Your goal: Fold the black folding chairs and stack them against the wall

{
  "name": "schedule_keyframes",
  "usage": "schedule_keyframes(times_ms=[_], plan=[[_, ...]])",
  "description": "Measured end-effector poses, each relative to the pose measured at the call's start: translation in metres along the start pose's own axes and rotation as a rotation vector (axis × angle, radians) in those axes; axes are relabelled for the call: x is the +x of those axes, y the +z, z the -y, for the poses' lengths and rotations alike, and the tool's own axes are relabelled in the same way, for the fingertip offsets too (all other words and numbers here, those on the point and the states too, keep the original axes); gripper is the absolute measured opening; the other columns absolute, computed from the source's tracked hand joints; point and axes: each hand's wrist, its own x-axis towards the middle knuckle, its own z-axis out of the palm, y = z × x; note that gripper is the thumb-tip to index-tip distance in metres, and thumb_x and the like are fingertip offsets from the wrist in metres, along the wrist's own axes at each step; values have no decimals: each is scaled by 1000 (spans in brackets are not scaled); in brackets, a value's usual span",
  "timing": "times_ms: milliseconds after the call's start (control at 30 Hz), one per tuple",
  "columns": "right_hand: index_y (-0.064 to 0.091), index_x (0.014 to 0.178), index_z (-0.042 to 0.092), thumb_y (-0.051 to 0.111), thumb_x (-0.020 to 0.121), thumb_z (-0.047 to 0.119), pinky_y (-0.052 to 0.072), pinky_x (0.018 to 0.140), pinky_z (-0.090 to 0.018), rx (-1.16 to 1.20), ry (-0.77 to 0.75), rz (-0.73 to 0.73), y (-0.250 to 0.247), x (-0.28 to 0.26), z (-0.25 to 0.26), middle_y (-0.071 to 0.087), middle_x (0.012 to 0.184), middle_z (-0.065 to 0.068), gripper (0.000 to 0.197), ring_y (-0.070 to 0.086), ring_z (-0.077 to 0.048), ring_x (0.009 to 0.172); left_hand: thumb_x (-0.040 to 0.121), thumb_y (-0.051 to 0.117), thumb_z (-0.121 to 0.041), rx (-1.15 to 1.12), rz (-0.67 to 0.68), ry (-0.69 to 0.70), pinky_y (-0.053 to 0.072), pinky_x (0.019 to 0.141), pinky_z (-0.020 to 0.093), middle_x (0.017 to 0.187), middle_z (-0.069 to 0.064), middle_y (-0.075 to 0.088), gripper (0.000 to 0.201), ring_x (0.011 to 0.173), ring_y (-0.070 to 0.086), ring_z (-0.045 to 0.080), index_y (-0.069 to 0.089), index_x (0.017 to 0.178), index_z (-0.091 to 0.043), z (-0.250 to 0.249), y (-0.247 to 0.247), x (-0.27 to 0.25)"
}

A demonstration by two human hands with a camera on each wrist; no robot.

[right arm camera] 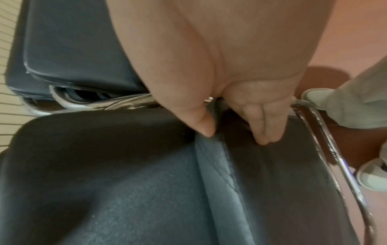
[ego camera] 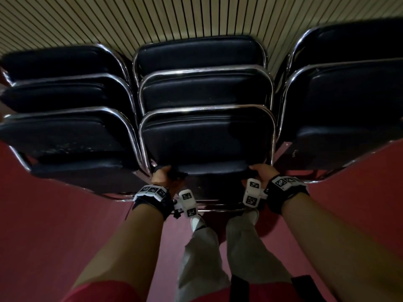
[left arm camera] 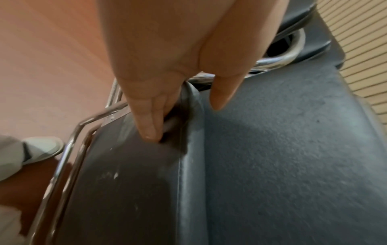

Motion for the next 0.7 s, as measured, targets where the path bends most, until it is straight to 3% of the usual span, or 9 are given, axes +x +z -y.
schedule_keyframes(times_ms=[67, 100, 167, 200, 333, 433, 567, 633, 700], plan=[[54, 95, 4, 48, 100, 13, 47, 74, -42, 59, 12, 20, 2, -12, 3, 55, 83, -14, 12, 53, -27, 72, 103, 45, -20, 50, -29, 35, 48, 95, 44, 112, 21, 63, 33, 90, 61, 34, 52, 130, -3, 0, 1, 2], [53, 95, 5, 49, 100, 14, 47, 71, -41, 68, 9, 34, 2, -15, 3, 54, 82, -13, 12, 53, -26, 71, 102, 45, -19, 118, -38, 47, 53, 87, 42, 109, 20, 65, 32, 89, 62, 33, 55, 126, -1, 0, 2, -2], [54, 102, 4, 51, 99, 17, 48, 74, -43, 107, -8, 30, 2, -25, 4, 55, 85, -14, 14, 54, -27, 73, 101, 45, -20, 283, -51, 46, 54, 57, 33, 77, 14, 68, 23, 72, 60, 28, 61, 102, -3, -2, 5, -12], [54, 107, 4, 52, 99, 19, 49, 74, -43, 127, -18, 25, 1, -30, 5, 57, 87, -15, 17, 55, -27, 74, 101, 45, -20, 378, -20, 50, 50, 52, 30, 63, 12, 65, 24, 65, 57, 26, 61, 91, -5, -2, 7, -18], [56, 108, 7, 55, 97, 20, 51, 55, -33, 226, -116, 15, 2, -62, 4, 61, 86, -13, 17, 60, -26, 70, 100, 46, -15, 624, 46, 153, 43, 55, 30, 64, 14, 60, 23, 57, 52, 25, 59, 82, -9, -8, 23, -42], [53, 114, 12, 53, 98, 19, 53, 72, -41, 306, -226, -3, 0, -90, -4, 58, 99, -10, 18, 60, -30, 89, 99, 44, -15, 753, 148, 177, 40, 55, 30, 51, 9, 58, 27, 57, 51, 28, 56, 75, -10, -10, 34, -61], [61, 101, 10, 55, 94, 17, 49, 58, -31, 404, -375, -50, -10, -133, -28, 56, 92, -9, 11, 57, -25, 76, 92, 57, -20, 840, 273, 306, 51, 78, 39, 79, 10, 59, 12, 79, 58, 25, 62, 89, -10, -13, 36, -96], [60, 94, 11, 53, 96, 20, 47, 67, -36, 496, -428, -55, -13, -159, -39, 55, 88, -10, 11, 53, -24, 72, 92, 60, -24, 864, 336, 358, 50, 74, 39, 86, 7, 64, 14, 77, 59, 24, 66, 94, -12, -15, 36, -122], [55, 107, 9, 53, 98, 22, 48, 91, -45, 577, -469, -101, -21, -187, -53, 56, 100, -10, 16, 58, -30, 91, 94, 59, -28, 895, 420, 387, 44, 75, 37, 97, 4, 64, 21, 81, 58, 22, 64, 110, -14, -16, 40, -147]])
